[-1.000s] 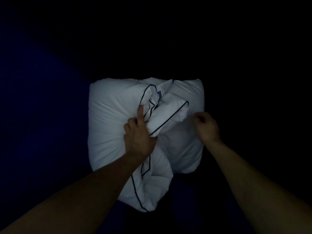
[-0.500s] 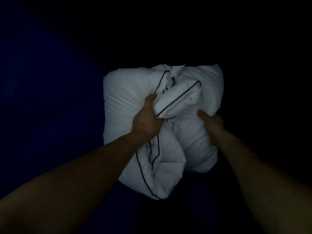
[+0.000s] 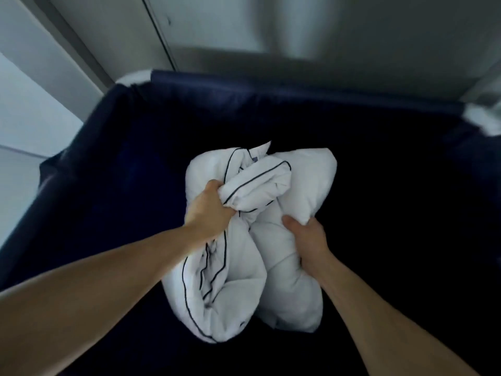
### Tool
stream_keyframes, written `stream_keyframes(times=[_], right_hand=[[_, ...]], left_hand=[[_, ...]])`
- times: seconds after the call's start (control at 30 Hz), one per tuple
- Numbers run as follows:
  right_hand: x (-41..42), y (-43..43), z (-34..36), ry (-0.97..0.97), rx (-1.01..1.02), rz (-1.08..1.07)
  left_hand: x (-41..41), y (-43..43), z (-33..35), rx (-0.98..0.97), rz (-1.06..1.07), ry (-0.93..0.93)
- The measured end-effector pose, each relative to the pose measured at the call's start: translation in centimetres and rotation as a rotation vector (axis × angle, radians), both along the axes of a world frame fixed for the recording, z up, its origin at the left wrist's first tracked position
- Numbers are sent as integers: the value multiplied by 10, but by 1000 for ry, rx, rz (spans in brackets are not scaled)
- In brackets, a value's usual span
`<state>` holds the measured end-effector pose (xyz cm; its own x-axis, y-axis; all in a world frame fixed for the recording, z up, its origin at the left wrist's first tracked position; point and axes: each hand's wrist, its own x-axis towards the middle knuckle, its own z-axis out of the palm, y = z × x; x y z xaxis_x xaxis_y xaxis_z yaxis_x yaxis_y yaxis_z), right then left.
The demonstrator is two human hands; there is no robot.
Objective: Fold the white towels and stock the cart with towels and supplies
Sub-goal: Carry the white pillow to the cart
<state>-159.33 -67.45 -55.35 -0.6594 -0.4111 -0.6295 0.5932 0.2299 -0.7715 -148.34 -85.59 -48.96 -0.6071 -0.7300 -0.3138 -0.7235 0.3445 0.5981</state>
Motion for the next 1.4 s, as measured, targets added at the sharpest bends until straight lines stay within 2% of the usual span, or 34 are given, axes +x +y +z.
stream_keyframes(times=[0.13,0.4,0.53,0.7,0.87,1.03,1.2,1.4], right_hand=[[3,37,114,182,2,-53],[43,158,318,509,-44,-336],[58,239,387,636,-90,-462],[69,353,437,756,-65,-611],[65,484,461,827,-17,-697],[47,589,453,834,48,-700],[1,648,420,820,124,-630],[-79,698,342,672,126,-509]], left_hand=[[-5,39,98,-31,-70,136],[-14,159,277,-23,-300,519],[-26,234,343,-17,-430,671],[-42,349,388,69,-583,807],[-65,480,405,168,-659,870],[-87,577,381,235,-661,822],[-114,596,337,236,-529,762],[-162,585,287,177,-444,667]])
